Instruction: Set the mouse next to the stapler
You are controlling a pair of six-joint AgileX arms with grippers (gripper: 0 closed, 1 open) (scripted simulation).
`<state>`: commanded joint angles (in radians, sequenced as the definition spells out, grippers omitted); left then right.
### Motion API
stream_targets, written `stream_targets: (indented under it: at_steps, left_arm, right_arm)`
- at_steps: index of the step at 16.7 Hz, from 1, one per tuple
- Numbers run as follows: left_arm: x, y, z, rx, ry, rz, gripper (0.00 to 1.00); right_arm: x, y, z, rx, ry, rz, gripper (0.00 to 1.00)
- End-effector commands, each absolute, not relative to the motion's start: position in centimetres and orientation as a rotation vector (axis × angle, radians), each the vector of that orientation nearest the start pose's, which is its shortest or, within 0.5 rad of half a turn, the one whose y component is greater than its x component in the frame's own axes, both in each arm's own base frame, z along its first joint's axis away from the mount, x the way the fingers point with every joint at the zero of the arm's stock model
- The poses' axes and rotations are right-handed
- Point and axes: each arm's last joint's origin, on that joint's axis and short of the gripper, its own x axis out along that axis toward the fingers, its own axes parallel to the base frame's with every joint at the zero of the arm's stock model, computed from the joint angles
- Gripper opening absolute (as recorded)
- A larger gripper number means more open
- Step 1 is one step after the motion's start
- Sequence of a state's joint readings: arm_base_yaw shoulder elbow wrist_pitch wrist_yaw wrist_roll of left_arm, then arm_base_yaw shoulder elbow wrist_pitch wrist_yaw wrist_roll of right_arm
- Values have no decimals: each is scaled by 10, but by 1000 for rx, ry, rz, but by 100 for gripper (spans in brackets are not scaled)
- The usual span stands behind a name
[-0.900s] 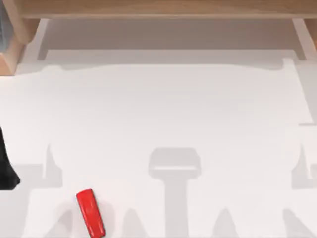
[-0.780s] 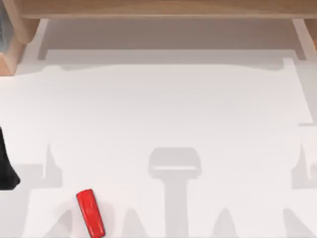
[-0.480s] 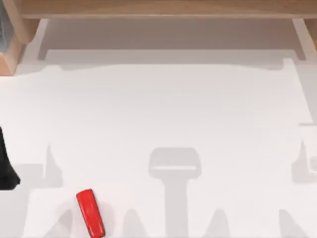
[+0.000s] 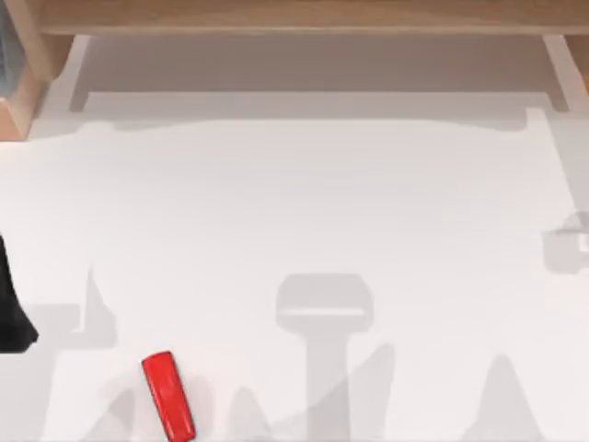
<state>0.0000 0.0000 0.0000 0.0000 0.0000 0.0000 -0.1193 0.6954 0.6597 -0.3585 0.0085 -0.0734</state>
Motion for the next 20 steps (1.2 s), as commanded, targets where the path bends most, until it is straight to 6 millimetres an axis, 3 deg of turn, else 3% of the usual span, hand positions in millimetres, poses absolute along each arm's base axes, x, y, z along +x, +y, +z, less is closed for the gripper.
stream_targets:
  at_steps: [4,8,11,14,17,20]
  left_arm:
    - [106,-1,160,0,0,0,100]
    - [106,-1,160,0,0,0,100]
    - [106,-1,160,0,0,0,100]
    - [106,-1,160,0,0,0,100]
    - [106,-1,160,0,0,0,100]
    - [106,-1,160,0,0,0,100]
  right_arm:
    - [227,-42,320,-56,630,-155,100]
    - [309,-79,324,-34,876,-184,100]
    - [367,-112,301,-3,1054,-190,100]
    - [412,-143,263,33,1213,-182,100]
    - [444,-165,220,68,1342,-160,100]
    - [464,-175,183,90,1431,-129,100]
